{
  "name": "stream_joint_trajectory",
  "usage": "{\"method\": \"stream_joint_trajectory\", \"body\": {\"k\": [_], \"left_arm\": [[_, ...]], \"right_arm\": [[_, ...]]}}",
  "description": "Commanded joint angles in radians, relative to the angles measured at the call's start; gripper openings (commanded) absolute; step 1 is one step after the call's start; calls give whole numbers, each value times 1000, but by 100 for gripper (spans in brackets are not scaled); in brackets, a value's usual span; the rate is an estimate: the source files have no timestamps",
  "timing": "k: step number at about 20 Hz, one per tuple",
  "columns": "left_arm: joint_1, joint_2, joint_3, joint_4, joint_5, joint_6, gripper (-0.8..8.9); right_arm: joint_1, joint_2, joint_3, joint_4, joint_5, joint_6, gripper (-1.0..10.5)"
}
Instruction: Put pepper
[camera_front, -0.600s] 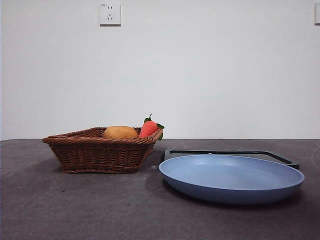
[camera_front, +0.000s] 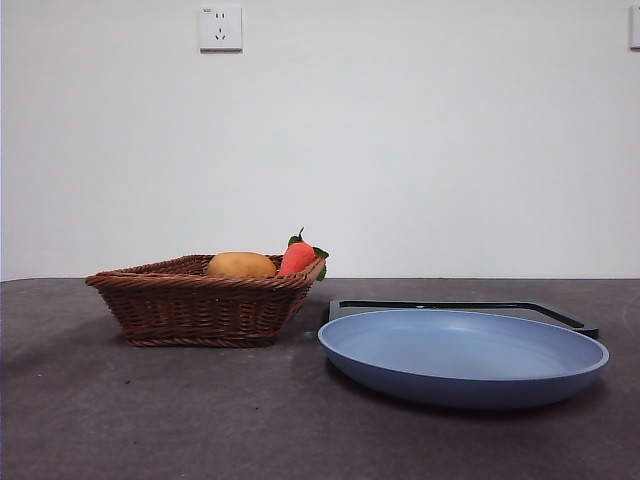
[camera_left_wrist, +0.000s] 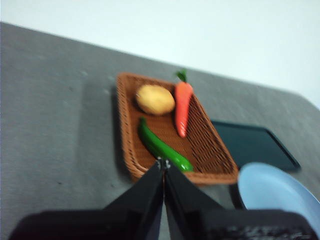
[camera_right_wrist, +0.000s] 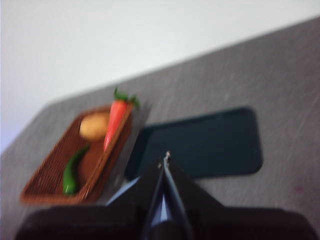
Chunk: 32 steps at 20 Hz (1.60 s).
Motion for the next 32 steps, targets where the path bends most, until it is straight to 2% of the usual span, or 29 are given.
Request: {"method": "stream_joint_trajectory", "body": {"k": [1, 4, 11, 14, 15, 17, 18, 25, 32], "left_arm": [[3, 76, 79, -68, 41, 106, 6], [3, 151, 159, -158, 88, 174, 6], [3, 273, 302, -351, 192, 262, 6], [3, 283, 318, -353, 191, 261, 16], [3, 283, 318, -352, 190, 261, 57], [3, 283, 318, -352, 188, 256, 271], [3, 283, 318, -351, 188, 255, 329], [3, 283, 318, -351, 193, 245, 335], [3, 283, 318, -351, 193, 245, 335]], "right_arm": [[2, 92, 125, -125, -53, -109, 5], [3, 182, 238, -277, -86, -193, 5], [3, 344, 408, -609, -84, -389, 6], [3, 369, 408, -635, -83, -398, 15], [3, 373, 408, -635, -83, -398, 31], [3, 378, 408, -635, -84, -397, 207], [3, 378, 408, -635, -84, -398, 297], [4, 475, 408, -575, -85, -386, 310], [30, 782, 408, -420, -84, -374, 310]]}}
